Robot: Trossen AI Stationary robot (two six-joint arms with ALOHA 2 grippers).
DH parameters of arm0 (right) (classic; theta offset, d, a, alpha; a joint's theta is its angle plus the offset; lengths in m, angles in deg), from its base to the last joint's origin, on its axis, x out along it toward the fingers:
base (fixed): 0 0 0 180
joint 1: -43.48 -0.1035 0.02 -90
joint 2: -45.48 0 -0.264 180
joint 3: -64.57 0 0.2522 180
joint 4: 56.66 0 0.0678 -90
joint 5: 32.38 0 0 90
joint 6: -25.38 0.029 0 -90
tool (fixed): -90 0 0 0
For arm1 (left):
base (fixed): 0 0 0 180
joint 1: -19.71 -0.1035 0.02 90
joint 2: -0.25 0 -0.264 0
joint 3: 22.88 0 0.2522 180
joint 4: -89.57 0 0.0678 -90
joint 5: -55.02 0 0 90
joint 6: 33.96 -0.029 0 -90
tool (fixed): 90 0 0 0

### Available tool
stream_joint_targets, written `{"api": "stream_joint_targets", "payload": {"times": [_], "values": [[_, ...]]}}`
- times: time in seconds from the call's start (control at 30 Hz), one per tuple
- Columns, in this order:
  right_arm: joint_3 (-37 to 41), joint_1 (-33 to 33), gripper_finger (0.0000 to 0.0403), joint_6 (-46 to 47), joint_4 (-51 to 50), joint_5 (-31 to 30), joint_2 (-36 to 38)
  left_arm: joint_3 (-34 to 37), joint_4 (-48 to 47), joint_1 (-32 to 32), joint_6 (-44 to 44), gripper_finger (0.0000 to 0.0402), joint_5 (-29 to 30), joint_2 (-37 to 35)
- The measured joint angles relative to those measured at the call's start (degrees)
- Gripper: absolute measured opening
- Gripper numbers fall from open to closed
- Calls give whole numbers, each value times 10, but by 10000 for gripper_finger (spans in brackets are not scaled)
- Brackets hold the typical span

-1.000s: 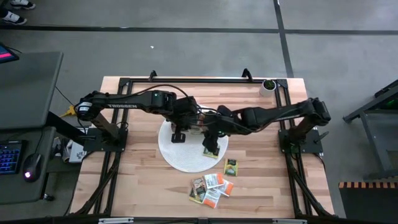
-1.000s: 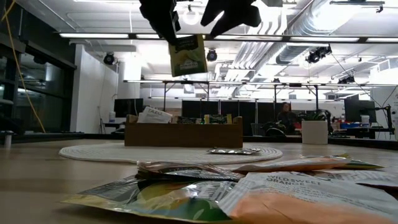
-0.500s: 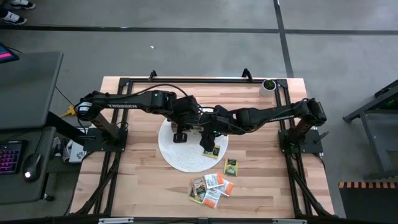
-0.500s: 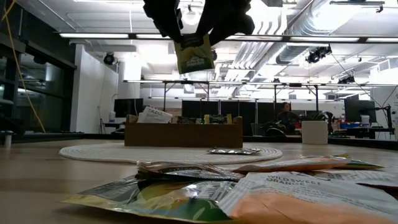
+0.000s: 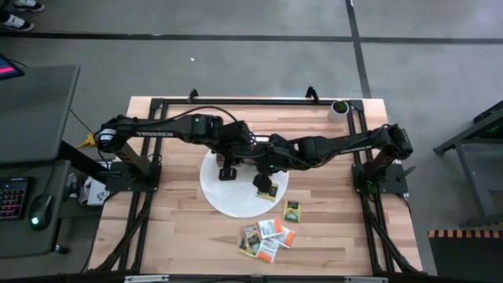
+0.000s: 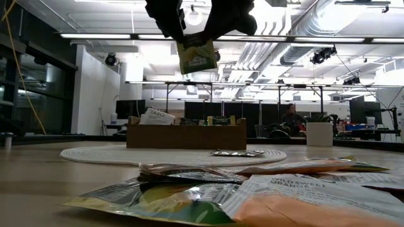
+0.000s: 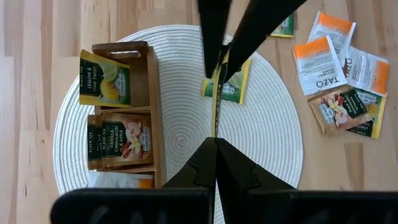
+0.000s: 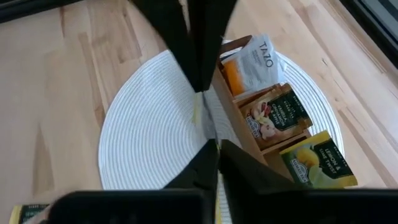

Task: Pick & Place Tea
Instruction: Put the yellow tea bag into the right section of the wooden organizer

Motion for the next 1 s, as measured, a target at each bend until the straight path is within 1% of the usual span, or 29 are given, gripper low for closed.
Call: {"api": "stream_joint_targets", "payload": {"times": [0.17, 0.37, 0.43, 0.5, 0.6, 0.73, 0.83, 0.93, 1.0], "values": [[0, 0, 3, -11, 6, 23, 0, 0, 0, 0, 0, 0, 0, 0], [0, 0, 1, -12, 4, 15, 0, 0, 0, 0, -5, 2, 0, 0], [0, 0, 1, -12, 2, 11, 0, 0, 2, 0, -11, 12, 0, 0], [0, 0, 1, -11, -3, 9, 0, 0, 2, 0, -19, 31, 0, 0], [0, -1, 1, -6, -19, 5, 0, 0, 1, 0, -21, 75, 10, 0], [0, -3, 1, 4, -42, -14, 0, 1, -9, 0, -18, 140, 40, -6], [0, -3, 0, 13, -63, -23, 0, 0, -24, 0, -16, 179, 81, -11], [0, -3, 0, 20, -93, -30, 0, 2, -65, 0, -15, 200, 120, -19], [0, -3, 0, 25, -106, -32, 0, 0, -67, -8, -12, 203, 119, -27]]}}
